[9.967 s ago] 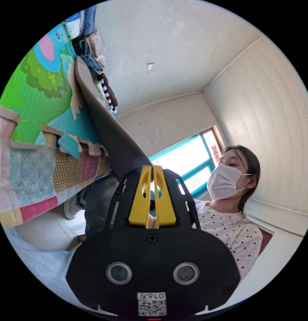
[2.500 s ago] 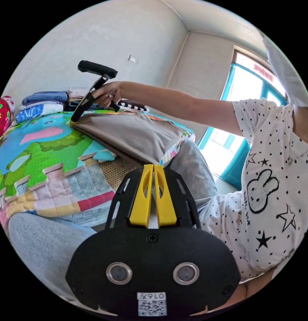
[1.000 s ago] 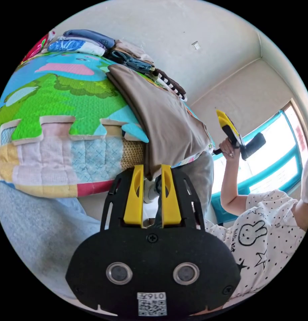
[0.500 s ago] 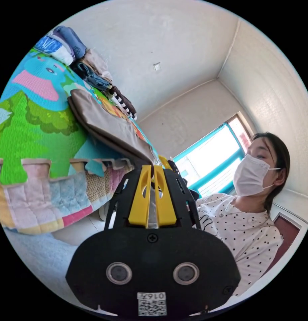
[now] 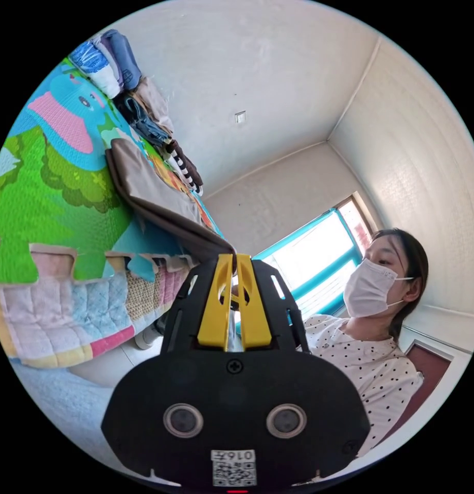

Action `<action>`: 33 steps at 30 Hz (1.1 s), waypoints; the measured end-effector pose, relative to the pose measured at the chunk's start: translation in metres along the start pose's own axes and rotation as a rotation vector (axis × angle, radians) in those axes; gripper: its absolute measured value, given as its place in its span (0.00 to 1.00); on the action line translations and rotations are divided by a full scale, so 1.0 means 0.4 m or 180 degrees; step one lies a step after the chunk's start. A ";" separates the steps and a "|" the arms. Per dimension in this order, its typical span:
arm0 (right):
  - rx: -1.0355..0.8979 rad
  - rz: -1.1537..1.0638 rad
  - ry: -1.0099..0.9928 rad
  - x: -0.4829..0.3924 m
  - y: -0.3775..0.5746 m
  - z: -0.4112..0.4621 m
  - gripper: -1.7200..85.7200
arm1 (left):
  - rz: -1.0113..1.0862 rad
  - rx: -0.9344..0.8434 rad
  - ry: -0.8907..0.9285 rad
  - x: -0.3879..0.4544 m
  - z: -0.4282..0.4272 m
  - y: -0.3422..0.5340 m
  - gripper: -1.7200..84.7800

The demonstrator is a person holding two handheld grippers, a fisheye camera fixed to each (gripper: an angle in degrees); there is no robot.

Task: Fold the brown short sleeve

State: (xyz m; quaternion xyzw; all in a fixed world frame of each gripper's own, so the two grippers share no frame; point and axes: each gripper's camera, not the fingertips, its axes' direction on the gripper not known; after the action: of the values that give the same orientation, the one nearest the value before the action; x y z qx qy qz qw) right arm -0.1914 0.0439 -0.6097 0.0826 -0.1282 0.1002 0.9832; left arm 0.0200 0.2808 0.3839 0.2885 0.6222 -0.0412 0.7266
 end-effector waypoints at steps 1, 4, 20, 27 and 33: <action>-0.0044 0.0076 0.0059 0.001 0.000 0.014 0.20 | -0.0025 -0.0001 -0.0011 -0.001 0.010 0.011 0.01; -0.0018 0.0244 0.0156 0.014 -0.014 0.017 0.12 | -0.0057 -0.0007 -0.0123 0.002 0.038 0.048 0.01; -0.0812 0.1084 -0.1098 0.277 -0.107 0.044 0.03 | 0.2833 -0.0727 -0.3579 0.383 0.655 0.380 0.18; -0.0823 0.1184 -0.1156 0.341 -0.121 0.028 0.03 | 0.3157 -0.0978 -0.4288 0.324 0.973 0.424 0.17; -0.0780 0.1306 -0.1256 0.399 -0.132 0.014 0.03 | 0.3590 -0.1257 -0.5289 0.263 1.167 0.441 0.12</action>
State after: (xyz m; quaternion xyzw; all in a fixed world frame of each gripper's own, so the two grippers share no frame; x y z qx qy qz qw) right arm -0.0300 0.0197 -0.5686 -0.0463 -0.3418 0.2624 0.9012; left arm 0.5283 0.2393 0.3787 0.2947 -0.3087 0.2230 0.8764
